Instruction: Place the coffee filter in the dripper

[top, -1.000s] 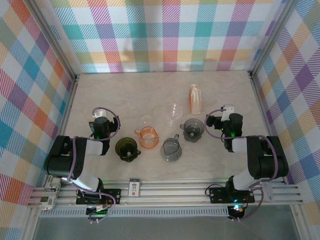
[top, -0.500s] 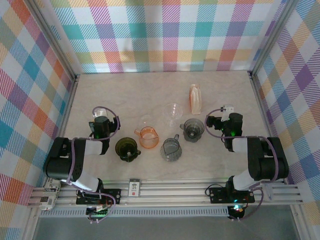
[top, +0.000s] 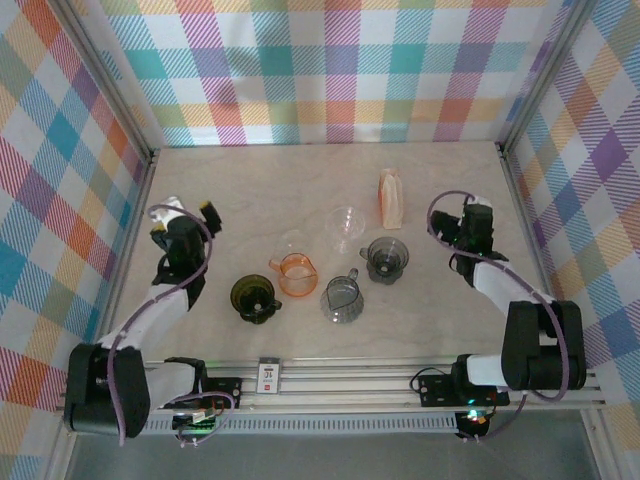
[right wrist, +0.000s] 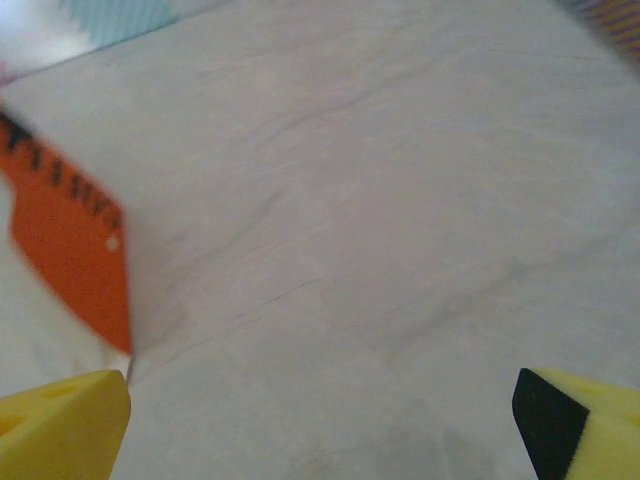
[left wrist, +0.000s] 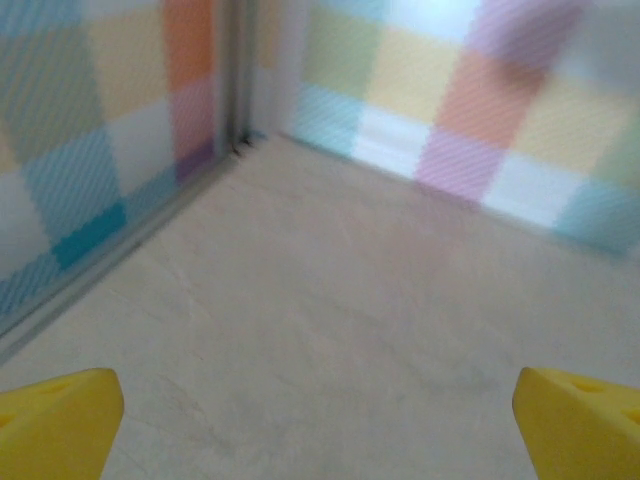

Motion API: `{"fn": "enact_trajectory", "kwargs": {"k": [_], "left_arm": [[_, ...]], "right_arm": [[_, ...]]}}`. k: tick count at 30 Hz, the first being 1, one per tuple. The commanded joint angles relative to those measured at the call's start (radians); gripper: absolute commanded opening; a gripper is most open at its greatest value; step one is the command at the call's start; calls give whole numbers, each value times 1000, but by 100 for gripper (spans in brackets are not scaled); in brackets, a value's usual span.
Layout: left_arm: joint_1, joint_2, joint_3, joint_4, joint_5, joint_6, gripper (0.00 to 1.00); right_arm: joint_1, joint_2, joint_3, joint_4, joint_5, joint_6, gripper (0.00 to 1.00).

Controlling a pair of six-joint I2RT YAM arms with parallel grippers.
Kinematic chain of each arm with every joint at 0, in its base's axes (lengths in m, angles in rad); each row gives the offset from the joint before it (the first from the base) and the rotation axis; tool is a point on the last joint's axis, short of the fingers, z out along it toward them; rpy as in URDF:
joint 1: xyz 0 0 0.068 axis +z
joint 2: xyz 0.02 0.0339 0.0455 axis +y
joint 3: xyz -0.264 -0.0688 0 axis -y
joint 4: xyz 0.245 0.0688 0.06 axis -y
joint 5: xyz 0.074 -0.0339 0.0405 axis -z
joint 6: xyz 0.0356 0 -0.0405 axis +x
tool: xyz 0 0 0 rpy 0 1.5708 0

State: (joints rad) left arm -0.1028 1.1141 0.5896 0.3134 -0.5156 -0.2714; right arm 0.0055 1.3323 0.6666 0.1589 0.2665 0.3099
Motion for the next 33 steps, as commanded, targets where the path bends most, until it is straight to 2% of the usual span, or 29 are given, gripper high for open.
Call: {"fn": "enact_trajectory", "kwargs": {"k": [1, 2, 3, 5, 9, 15, 20, 26, 33], "left_arm": [[5, -87, 166, -524, -295, -634, 100], [14, -101, 208, -717, -318, -811, 100], [24, -120, 206, -709, -280, -782, 100], [26, -172, 161, -579, -177, -678, 100], [27, -290, 69, -471, -30, -678, 100], [24, -290, 196, -769, 263, -611, 100], [-14, -278, 174, -808, 515, -569, 100], [-169, -304, 149, -895, 589, -505, 99], [-255, -348, 95, -938, 622, -503, 100]], "right_arm": [[-3, -28, 100, -260, 210, 273, 99], [-5, -27, 123, -307, 172, 306, 99], [-6, -25, 138, -341, 150, 324, 99], [-6, -9, 145, -364, 121, 377, 99], [-6, -5, 114, -267, -48, 311, 99], [41, -50, 139, -358, -212, 260, 99], [162, -123, 130, -459, -234, 212, 99], [360, -183, 162, -570, -296, 101, 99], [581, -107, 242, -585, -440, 76, 100]]}}
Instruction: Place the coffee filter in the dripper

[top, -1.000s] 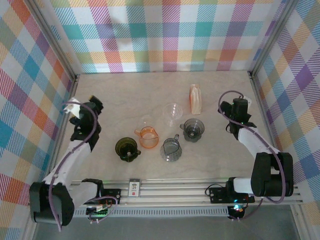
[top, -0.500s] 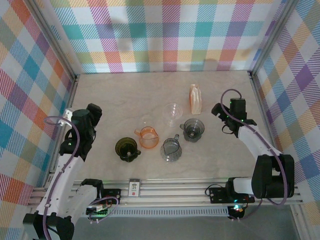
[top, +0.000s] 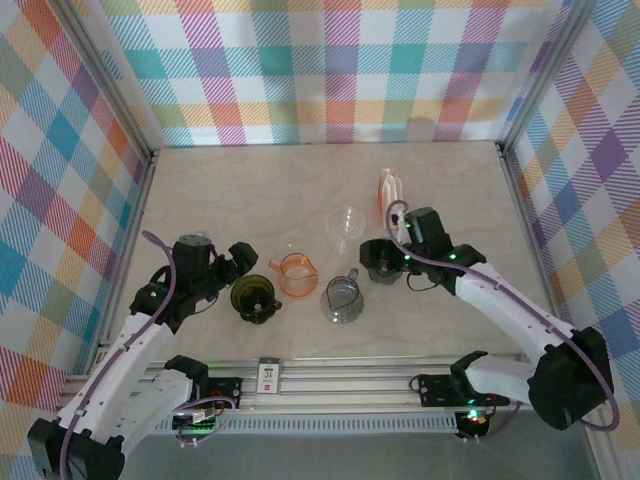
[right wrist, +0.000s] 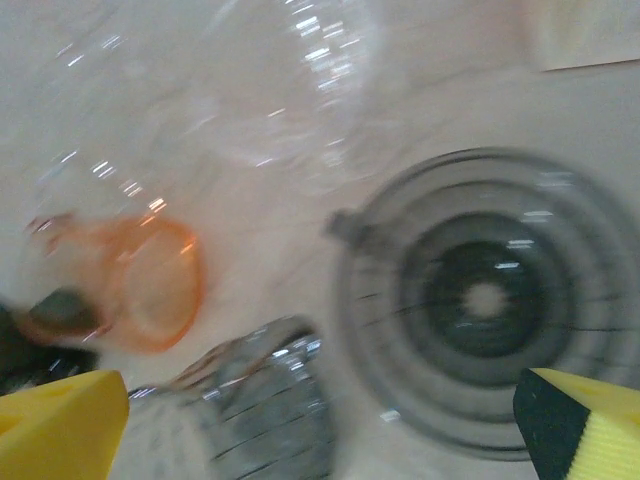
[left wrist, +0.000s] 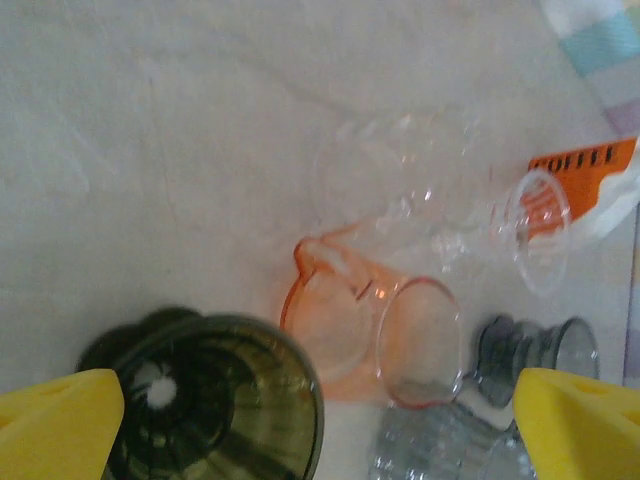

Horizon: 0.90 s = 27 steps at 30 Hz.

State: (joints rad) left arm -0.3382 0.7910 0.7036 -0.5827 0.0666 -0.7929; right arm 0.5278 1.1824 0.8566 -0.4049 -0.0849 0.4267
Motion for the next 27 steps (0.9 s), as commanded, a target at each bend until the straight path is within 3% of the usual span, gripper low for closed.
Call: {"fn": "enact_trajectory", "kwargs": {"k": [1, 6, 11, 24, 27], "left_arm": [[-26, -28, -22, -40, 42, 16, 100], [-42, -29, -14, -50, 42, 13, 100], [-44, -32, -15, -66, 35, 17, 100], [-45, -22, -29, -44, 48, 10, 100], [-47, -20, -26, -38, 53, 8, 100]], "right_arm": [[89, 71, 66, -21, -93, -48, 99], [201, 210, 134, -26, -68, -60, 95], [246, 267, 139, -26, -55, -51, 94], [342, 250, 102, -21, -98, -2, 90], [344, 209, 91, -23, -19, 26, 90]]}}
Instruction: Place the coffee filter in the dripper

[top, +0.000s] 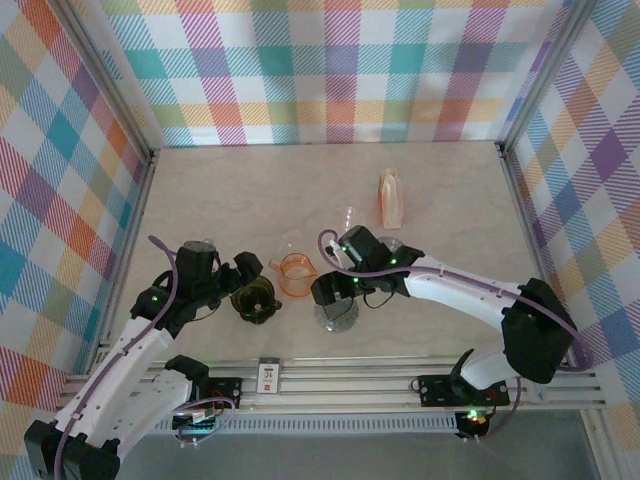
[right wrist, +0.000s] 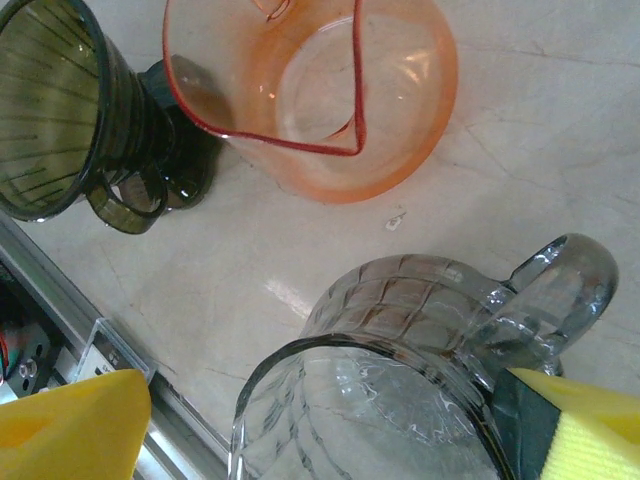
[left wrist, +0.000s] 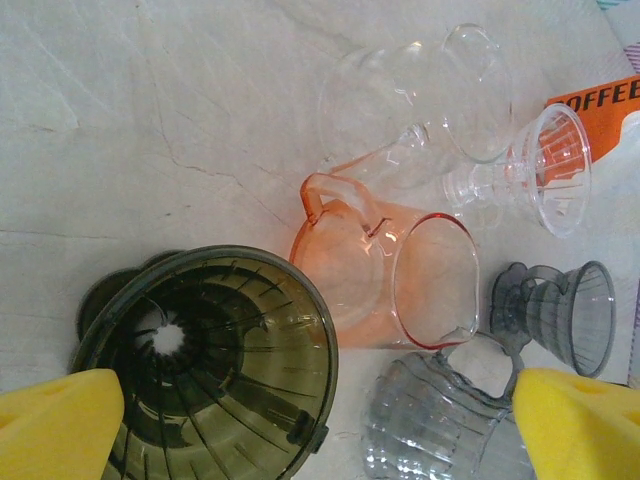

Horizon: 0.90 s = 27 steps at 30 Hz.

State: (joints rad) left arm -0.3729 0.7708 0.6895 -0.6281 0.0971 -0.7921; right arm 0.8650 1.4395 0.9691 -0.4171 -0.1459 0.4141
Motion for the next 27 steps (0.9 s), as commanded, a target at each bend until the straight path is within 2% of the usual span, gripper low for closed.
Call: {"fn": "enact_trajectory", "kwargs": {"k": [1, 5, 9, 12, 15, 22, 27], "left_arm": [[-14, 3, -9, 8, 25, 7, 100], [-45, 27, 15, 6, -3, -19, 100], [-78, 11, 38, -23, -81, -27, 100], [-78, 25, 79, -104, -147, -24, 100], [-78, 46, 88, -123, -161, -14, 100], [-78, 20, 55, -103, -149, -14, 100], [-78, -2, 67, -113, -158, 4, 100]], "right_arm": [[6, -67, -26, -16, 82, 49, 90], [-59, -150, -45, -79, 232, 120, 89], [-213, -215, -83, -167, 288, 206, 86], [-324, -228, -112, -197, 271, 234, 84], [-406, -203, -113, -196, 240, 236, 76], [-505, -96, -73, -170, 234, 227, 61], [-532, -27, -57, -126, 204, 224, 52]]}}
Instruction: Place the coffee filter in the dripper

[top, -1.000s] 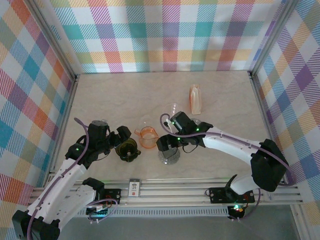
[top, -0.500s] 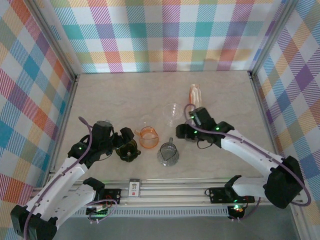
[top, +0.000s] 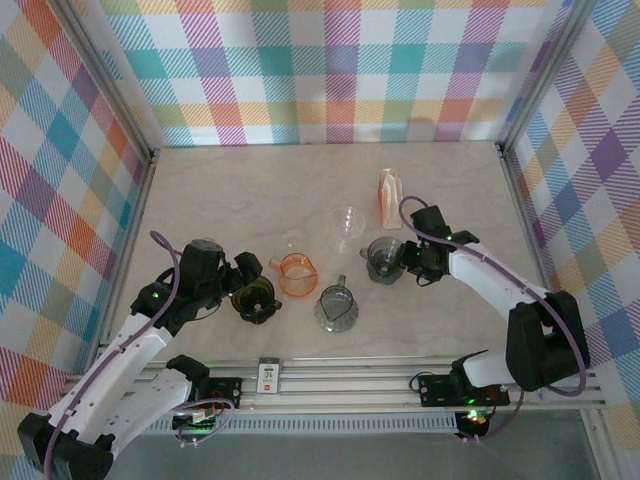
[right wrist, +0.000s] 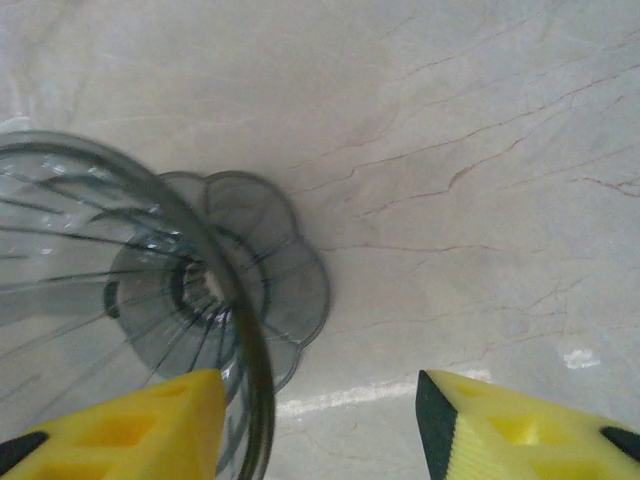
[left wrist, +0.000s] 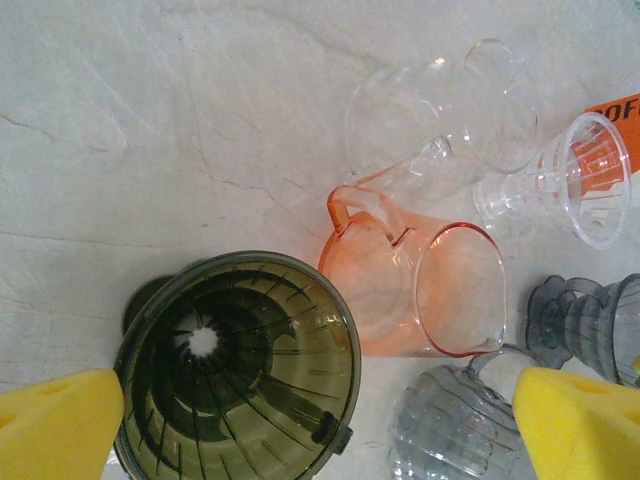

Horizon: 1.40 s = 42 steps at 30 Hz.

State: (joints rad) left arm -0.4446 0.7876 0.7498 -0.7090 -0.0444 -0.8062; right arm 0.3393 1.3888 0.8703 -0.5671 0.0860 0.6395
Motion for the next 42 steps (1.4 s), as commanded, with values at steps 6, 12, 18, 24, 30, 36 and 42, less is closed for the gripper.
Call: {"fn": "enact_trajectory", "kwargs": {"k": [6, 12, 18, 24, 30, 36, 42], "left_arm": [[-6, -13, 20, -43, -20, 24, 100], [-6, 2, 26, -31, 2, 36, 100], [-6, 55, 51, -37, 38, 54, 100], [-6, 52, 53, -37, 37, 52, 100], [-6, 50, 58, -34, 51, 65, 100], [-6, 52, 56, -34, 58, 69, 100], [-6, 53, 51, -27, 64, 66, 100]], "right_arm": [[-10, 76, 59, 44, -52, -19, 35], [-11, 69, 61, 35, -60, -52, 9], [-13, 28, 87, -11, -69, -97, 0], [-10, -73, 136, -76, -166, -135, 0], [36, -140, 202, -177, -256, -157, 0], [188, -158, 273, -247, -311, -153, 0], [310, -105, 309, -249, -352, -130, 0]]}}
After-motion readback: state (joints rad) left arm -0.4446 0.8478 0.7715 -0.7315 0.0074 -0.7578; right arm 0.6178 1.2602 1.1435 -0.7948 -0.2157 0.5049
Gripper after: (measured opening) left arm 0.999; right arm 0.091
